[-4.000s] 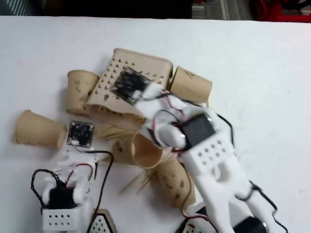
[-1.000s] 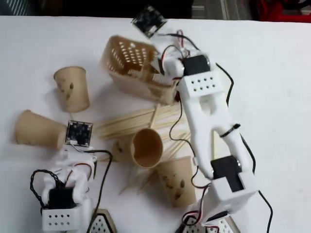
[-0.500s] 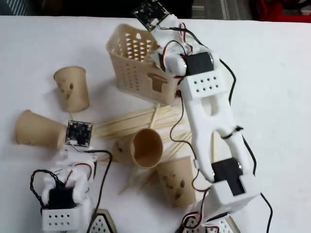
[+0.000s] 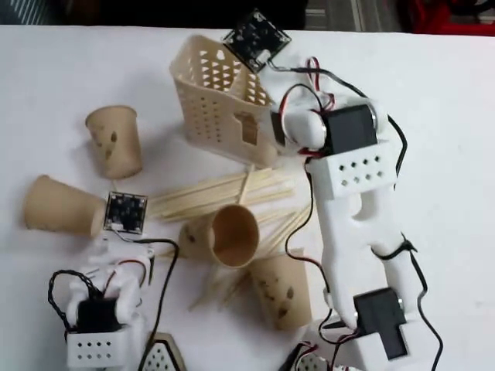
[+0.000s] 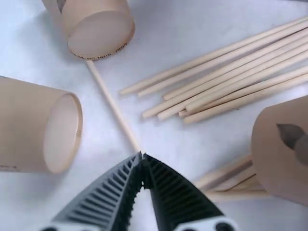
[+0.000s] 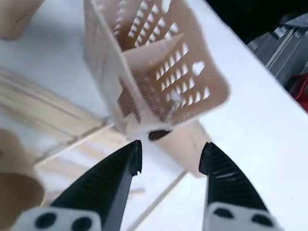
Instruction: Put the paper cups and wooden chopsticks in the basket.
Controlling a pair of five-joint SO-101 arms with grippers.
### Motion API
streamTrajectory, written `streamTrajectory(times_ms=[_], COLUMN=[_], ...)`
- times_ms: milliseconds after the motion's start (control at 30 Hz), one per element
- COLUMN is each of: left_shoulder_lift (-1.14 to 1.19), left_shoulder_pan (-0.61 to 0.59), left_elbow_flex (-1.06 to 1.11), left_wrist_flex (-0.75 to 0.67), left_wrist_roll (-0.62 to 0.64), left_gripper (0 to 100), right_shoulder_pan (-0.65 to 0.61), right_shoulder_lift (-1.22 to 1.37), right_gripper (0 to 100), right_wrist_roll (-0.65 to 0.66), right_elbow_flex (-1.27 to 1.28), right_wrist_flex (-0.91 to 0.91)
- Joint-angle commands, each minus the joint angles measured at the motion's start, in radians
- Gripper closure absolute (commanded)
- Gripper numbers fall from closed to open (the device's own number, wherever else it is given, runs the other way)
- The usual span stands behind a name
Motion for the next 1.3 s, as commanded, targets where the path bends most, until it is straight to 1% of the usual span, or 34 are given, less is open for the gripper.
streamTrajectory(times_ms=[0,67,133,267,567,633,800,867,967,1267], left_shoulder_lift=[-0.005,-0.005,-0.005,-0.005,-0.005,-0.005,-0.005,-0.005,-0.005,-0.005], left_shoulder_pan=[-0.004,-0.004,-0.004,-0.004,-0.004,-0.004,-0.004,-0.004,-0.004,-0.004], left_elbow_flex=[-0.005,-0.005,-0.005,-0.005,-0.005,-0.005,-0.005,-0.005,-0.005,-0.005], left_wrist_flex=[-0.011,-0.011,-0.011,-0.011,-0.011,-0.011,-0.011,-0.011,-0.011,-0.011], left_wrist_roll=[-0.006,-0.006,-0.006,-0.006,-0.006,-0.006,-0.006,-0.006,-0.006,-0.006], left_gripper=[97,97,97,97,97,97,97,97,97,97], right_shoulder_pan=[-0.01,-0.01,-0.005,-0.021,-0.278,-0.312,-0.321,-0.321,-0.321,-0.321], right_shoulder_lift=[-0.045,-0.045,-0.047,-0.091,-0.358,-0.377,-0.348,-0.323,-0.282,-0.157], right_gripper=[79.3,79.3,79.6,83.0,83.2,83.2,83.0,81.1,79.4,79.3], right_wrist_roll=[-0.003,-0.003,-0.008,0.0,0.0,0.0,0.0,0.0,-0.002,-0.009], right_elbow_flex=[-0.04,-0.038,-0.02,0.08,0.417,0.497,0.671,0.712,0.727,0.732], right_wrist_flex=[0.11,0.165,0.17,0.17,0.165,0.125,-0.061,-0.108,-0.142,-0.223])
